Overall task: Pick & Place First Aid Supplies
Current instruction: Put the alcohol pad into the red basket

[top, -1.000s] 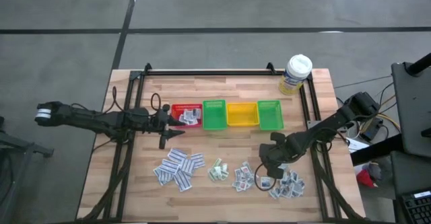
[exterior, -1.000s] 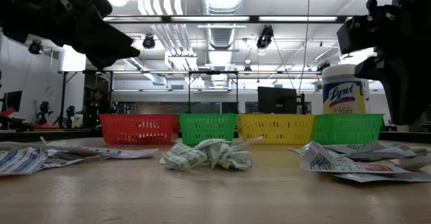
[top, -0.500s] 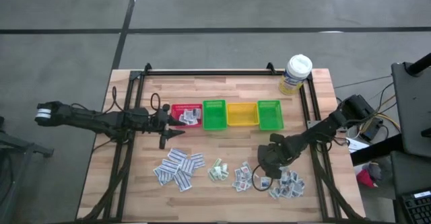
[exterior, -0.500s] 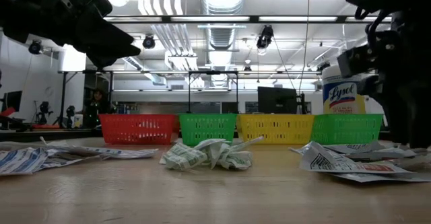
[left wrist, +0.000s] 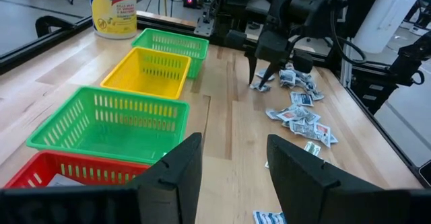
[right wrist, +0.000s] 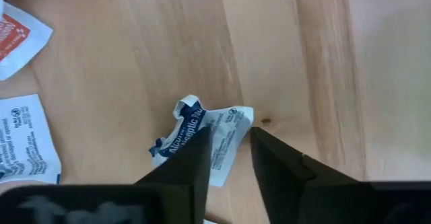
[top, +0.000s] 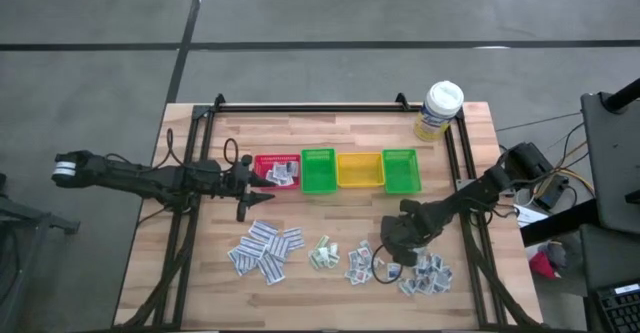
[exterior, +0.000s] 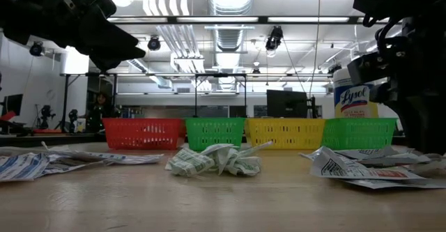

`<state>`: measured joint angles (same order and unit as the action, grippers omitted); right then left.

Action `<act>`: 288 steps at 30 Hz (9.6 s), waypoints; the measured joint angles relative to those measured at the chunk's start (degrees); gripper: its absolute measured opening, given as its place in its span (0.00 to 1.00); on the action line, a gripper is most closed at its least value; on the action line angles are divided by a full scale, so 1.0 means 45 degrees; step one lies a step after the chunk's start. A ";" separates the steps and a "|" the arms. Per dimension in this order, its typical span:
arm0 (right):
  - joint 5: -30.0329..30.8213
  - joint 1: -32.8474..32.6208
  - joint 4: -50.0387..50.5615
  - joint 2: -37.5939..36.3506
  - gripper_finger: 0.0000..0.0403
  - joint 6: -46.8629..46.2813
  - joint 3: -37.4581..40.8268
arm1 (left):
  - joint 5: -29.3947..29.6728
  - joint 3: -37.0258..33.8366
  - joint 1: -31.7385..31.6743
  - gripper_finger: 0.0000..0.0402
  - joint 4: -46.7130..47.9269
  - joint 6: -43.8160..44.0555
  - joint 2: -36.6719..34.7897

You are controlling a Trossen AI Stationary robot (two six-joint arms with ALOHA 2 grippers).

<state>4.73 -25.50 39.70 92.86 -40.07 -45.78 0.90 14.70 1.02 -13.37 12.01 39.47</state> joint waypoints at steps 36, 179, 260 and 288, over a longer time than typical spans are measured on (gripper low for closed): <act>0.6795 -0.0029 -0.1866 -0.1559 0.02 0.1466 -0.1088 | -0.0017 -0.0010 0.0784 0.40 -0.4466 0.0117 0.2509; 1.6970 -0.0134 -1.3920 0.1883 0.02 1.0642 -0.3104 | 0.4150 0.5677 0.1464 0.40 -0.8165 -0.1234 1.0737; 1.6936 -0.0321 -1.3124 0.3050 0.29 1.2837 -0.4060 | 0.3393 0.5654 0.1574 0.00 -0.6915 -0.0692 1.0503; 1.8862 -0.0335 -1.3147 0.0210 0.46 1.2714 -0.1911 | 0.6782 0.5610 -0.0092 0.00 0.6306 0.5213 0.5462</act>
<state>89.61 -27.00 -19.46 93.80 17.14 -54.38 31.42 39.94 0.60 15.01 35.47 64.05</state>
